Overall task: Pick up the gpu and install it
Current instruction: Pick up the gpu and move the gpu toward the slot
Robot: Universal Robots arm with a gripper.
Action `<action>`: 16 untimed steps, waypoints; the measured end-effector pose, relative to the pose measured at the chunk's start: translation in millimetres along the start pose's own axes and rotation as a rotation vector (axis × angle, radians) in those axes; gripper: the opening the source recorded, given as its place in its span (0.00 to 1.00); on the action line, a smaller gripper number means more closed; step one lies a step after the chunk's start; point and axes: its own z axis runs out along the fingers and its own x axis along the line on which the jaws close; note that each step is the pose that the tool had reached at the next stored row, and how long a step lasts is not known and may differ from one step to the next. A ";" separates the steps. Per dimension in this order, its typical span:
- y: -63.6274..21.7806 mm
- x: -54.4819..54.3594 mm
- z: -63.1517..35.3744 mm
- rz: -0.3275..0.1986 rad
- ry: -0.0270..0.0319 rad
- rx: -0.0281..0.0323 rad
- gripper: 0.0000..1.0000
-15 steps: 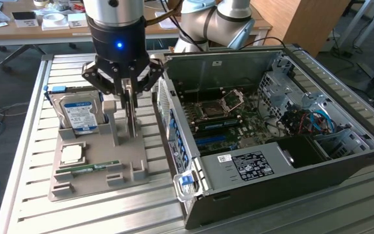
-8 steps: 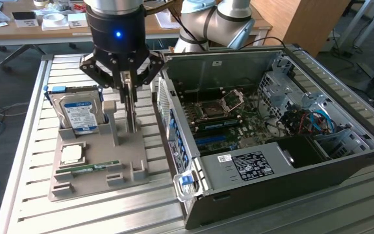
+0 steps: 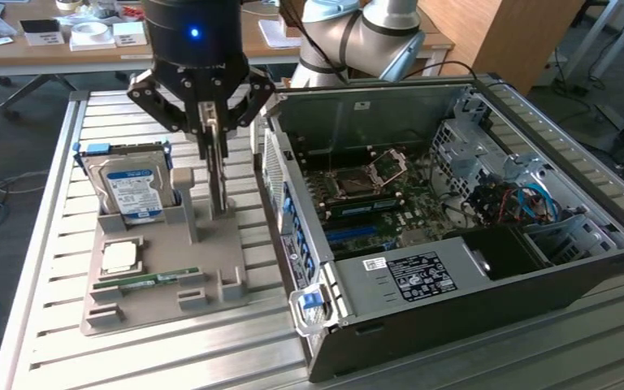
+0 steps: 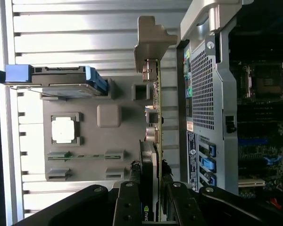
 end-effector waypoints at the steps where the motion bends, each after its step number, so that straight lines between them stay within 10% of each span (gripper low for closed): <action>1: 0.1 -0.1 -2.3 0.000 0.0000 0.0000 0.27; 16: 1.2 -0.4 -20.1 0.000 -0.0004 -0.0001 0.27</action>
